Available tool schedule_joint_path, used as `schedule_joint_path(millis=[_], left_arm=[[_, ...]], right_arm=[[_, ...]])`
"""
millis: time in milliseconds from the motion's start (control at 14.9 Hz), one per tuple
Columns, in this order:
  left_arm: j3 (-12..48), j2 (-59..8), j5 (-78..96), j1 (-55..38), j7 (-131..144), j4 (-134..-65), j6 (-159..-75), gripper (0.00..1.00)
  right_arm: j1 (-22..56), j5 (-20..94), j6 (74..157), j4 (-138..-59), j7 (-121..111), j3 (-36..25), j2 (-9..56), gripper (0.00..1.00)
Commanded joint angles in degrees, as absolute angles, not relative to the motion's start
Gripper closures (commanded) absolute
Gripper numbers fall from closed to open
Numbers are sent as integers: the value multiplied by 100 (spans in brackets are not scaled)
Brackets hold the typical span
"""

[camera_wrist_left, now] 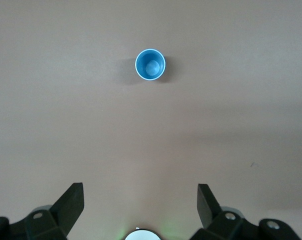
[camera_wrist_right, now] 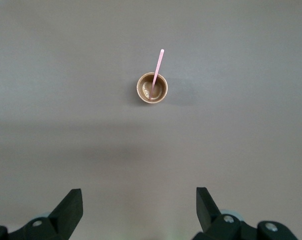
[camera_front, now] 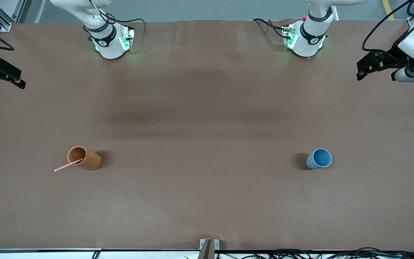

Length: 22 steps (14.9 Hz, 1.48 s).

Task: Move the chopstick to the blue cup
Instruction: 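Reach the right gripper to the orange cup while the left gripper reaches the blue cup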

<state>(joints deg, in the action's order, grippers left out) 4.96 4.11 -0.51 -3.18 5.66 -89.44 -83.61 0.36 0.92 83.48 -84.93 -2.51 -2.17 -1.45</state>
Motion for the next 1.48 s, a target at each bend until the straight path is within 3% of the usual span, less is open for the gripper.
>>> schedule_joint_path(millis=[0,604,805,1409], left_arm=[[475,378,-97,-325,475,-8868,-8376,0],[457,229,-97,-97,466,-8886,-8385,0],[457,19,-141,-71,589,-8921,-8507,0],[475,-1335,-123,70,457,-9693,-10781,0]], right_arm=[[-35,79,8358,-8543,-290,-176,-211,0],[-70,88,8402,-8561,-299,-176,-176,0],[-70,97,8796,-8692,-299,-176,8,0],[-307,105,10500,-8772,-281,-185,1413,1]])
